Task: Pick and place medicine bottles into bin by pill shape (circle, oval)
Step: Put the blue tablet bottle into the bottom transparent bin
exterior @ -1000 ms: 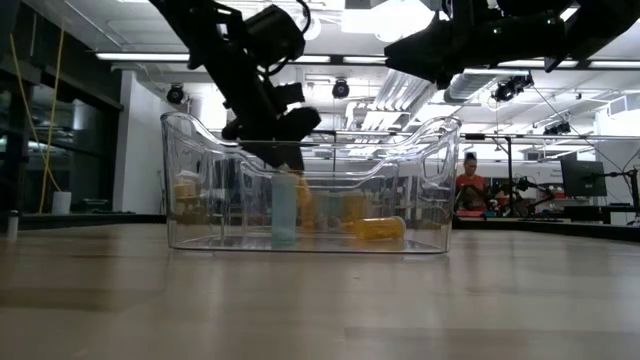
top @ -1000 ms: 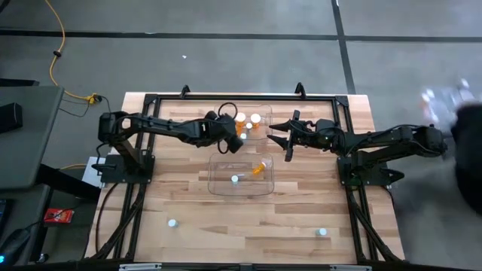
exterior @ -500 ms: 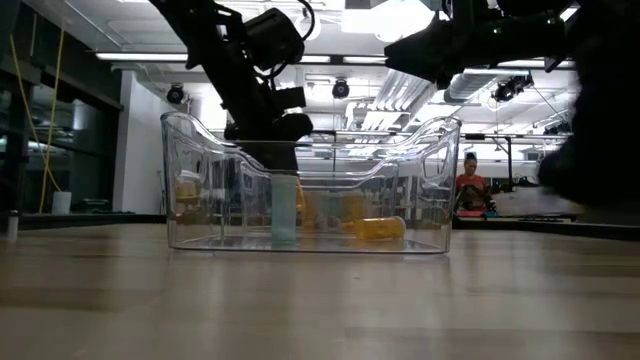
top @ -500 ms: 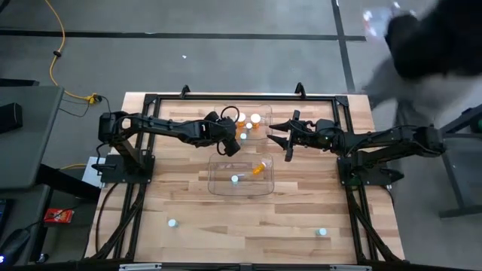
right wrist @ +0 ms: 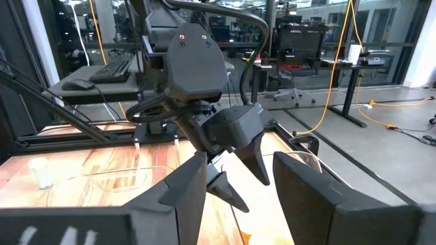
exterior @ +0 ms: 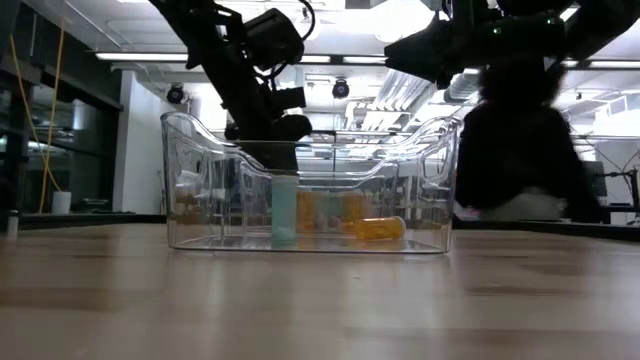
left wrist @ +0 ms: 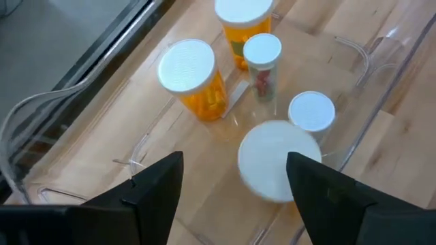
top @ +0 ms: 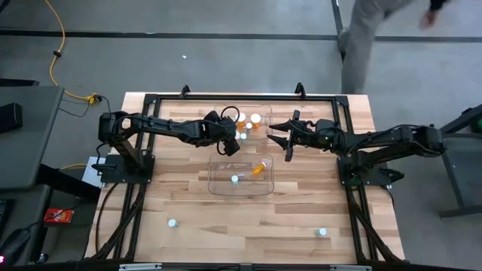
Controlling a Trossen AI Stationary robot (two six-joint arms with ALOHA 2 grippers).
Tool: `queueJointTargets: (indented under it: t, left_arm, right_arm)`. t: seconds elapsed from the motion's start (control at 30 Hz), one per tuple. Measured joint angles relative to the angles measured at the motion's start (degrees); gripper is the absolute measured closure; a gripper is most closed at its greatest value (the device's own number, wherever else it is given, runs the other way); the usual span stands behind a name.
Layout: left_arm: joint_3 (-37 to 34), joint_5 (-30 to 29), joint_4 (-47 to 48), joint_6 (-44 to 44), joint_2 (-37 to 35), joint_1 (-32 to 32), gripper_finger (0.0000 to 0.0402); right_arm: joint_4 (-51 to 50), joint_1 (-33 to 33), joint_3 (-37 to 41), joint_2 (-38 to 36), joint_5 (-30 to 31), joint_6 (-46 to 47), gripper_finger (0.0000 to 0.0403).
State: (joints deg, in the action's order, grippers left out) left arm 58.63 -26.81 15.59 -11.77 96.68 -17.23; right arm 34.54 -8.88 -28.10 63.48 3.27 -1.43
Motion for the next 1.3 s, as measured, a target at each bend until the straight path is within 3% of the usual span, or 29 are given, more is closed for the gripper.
queueJointTargets:
  t: [0.23,0.47,0.6,0.77,0.97,1.1,1.3]
  left_arm:
    - [-0.09,-1.26,0.04,3.33,-3.20,-0.02,0.0142]
    - [-2.00,-0.82,-2.58,6.07,-18.25,1.60,0.0145]
    - [-9.95,3.39,-14.43,8.92,-28.37,5.03,0.0145]
    - [-26.30,11.60,-34.92,10.33,-39.86,9.45,0.0145]
    - [-40.90,12.40,-52.04,12.53,-48.96,11.44,0.0145]
    - [-43.10,12.01,-53.52,12.62,-53.53,10.80,0.0145]
    - [-43.25,13.12,-52.28,12.57,-54.80,10.51,0.0145]
  right_arm:
    - [0.00,0.00,0.00,0.00,-0.01,-0.04,0.0242]
    - [-0.28,0.02,0.00,0.00,0.00,-0.06,0.0242]
    - [-0.64,0.02,0.00,0.00,-0.01,-0.04,0.0242]
    - [-0.89,0.02,0.00,0.00,-0.02,0.02,0.0242]
    - [-0.70,0.02,0.00,0.00,-0.03,-0.05,0.0242]
    - [0.51,0.02,0.00,0.00,-0.04,-0.07,0.0242]
    - [0.87,0.02,0.00,0.00,-0.04,-0.09,0.0242]
